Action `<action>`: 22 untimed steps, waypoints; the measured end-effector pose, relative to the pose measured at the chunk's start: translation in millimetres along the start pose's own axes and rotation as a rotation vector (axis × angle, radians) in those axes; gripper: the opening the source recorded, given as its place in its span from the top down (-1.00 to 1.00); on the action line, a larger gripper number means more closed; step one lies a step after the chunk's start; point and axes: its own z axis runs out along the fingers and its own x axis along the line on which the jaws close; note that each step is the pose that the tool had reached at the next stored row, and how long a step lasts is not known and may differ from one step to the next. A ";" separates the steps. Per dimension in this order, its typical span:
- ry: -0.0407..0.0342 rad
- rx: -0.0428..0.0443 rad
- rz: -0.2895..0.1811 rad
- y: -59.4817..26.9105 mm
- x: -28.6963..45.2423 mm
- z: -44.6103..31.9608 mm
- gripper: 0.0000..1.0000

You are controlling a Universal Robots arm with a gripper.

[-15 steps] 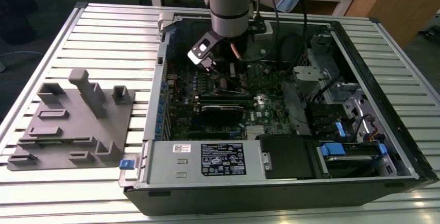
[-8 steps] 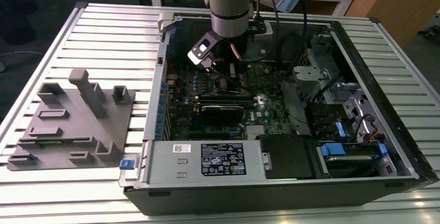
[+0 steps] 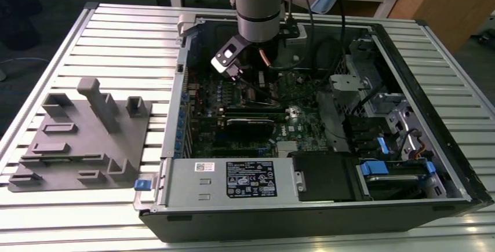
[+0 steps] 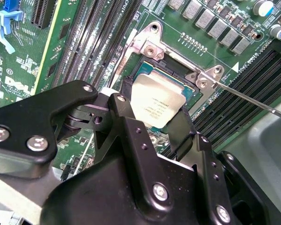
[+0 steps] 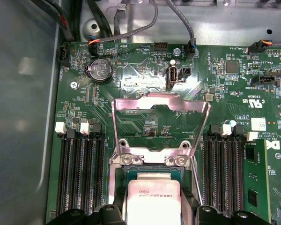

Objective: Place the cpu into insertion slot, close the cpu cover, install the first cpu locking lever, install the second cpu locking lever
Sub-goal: 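Place the cpu into insertion slot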

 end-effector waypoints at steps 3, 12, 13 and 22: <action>0.0000 0.0000 0.000 0.0 0.0 0.0 -0.08; 0.0003 -0.0002 0.001 0.4 0.0 -2.9 -0.08; -0.0001 0.0000 0.003 0.4 0.0 -3.0 -0.08; -0.0017 0.0001 0.013 0.4 0.0 -3.0 -0.08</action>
